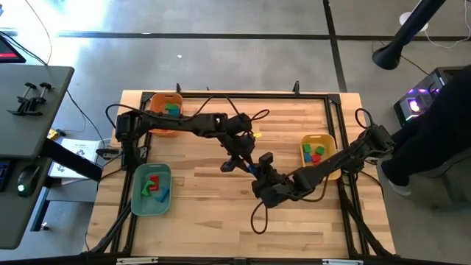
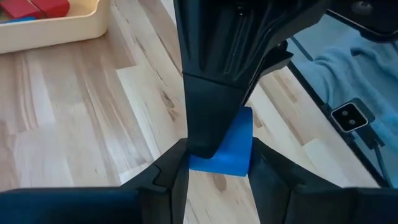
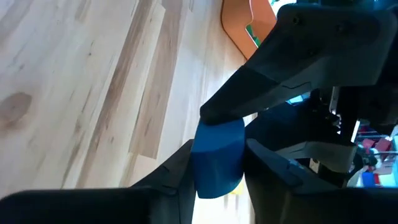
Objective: Sort blocks by size
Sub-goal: Put the blue half-circle block into the yellow bin
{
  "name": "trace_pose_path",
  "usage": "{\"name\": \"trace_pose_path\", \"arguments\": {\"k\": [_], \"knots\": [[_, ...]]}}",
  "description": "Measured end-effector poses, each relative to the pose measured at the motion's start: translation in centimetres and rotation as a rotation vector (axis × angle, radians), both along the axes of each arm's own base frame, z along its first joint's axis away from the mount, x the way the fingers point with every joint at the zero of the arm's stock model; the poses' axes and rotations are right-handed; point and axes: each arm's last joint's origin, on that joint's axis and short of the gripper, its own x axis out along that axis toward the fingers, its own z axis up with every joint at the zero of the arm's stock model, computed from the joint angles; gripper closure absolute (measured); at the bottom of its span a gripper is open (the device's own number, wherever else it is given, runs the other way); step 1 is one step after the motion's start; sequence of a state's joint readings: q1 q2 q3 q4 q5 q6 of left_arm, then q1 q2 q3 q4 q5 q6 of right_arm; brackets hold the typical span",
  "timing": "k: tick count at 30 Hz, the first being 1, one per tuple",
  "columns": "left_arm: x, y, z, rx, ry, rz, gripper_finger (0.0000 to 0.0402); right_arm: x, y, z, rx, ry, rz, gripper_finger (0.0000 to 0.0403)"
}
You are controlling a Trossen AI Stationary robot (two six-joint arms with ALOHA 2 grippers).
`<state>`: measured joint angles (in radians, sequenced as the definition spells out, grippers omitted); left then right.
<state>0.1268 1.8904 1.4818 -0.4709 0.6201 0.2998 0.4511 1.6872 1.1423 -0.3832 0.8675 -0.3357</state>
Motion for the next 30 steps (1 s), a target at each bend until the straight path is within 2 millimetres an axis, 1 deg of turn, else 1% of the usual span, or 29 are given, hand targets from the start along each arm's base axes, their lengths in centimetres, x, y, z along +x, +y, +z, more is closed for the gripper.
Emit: {"name": "trace_pose_path", "arguments": {"k": [4,8,12,14,17,19,22,24,27,30], "knots": [[0.1,0.0,0.0,-0.03,0.018,0.033,0.0265,0.0,0.0,0.0,0.032,-0.022,-0.021,0.031],[0.1,0.5,0.3,-0.033,-0.01,0.033,0.0237,-0.3,0.5,0.0,0.065,-0.046,-0.039,0.0315],[-0.1,1.3,0.3,-0.067,0.003,0.048,0.0214,-1.0,1.3,0.9,0.209,-0.072,-0.062,0.0316],[-0.3,1.9,0.4,-0.078,0.023,0.07,0.0208,-1.8,1.4,1.0,0.262,-0.038,-0.088,0.0316],[-1.0,2.7,1.0,-0.073,0.029,0.087,0.0205,-3.5,1.5,1.3,0.349,0.007,-0.169,0.0316],[-1.5,3.2,1.3,-0.072,0.039,0.095,0.0205,-4.9,1.4,1.6,0.389,0.024,-0.254,0.0316],[-2.4,3.7,1.8,-0.051,0.056,0.084,0.0207,-7.3,1.0,1.7,0.403,0.064,-0.423,0.0316],[-2.9,4.0,2.3,-0.034,0.03,0.077,0.0209,-9.1,0.5,2.1,0.395,0.068,-0.558,0.0316],[-3.7,4.2,2.1,-0.032,0.015,0.089,0.0213,-11.8,0.0,2.3,0.35,0.023,-0.739,0.0316],[-4.5,4.2,1.1,-0.022,0.001,0.096,0.0217,-13.8,-0.8,1.4,0.374,-0.096,-0.867,0.0313]]}}
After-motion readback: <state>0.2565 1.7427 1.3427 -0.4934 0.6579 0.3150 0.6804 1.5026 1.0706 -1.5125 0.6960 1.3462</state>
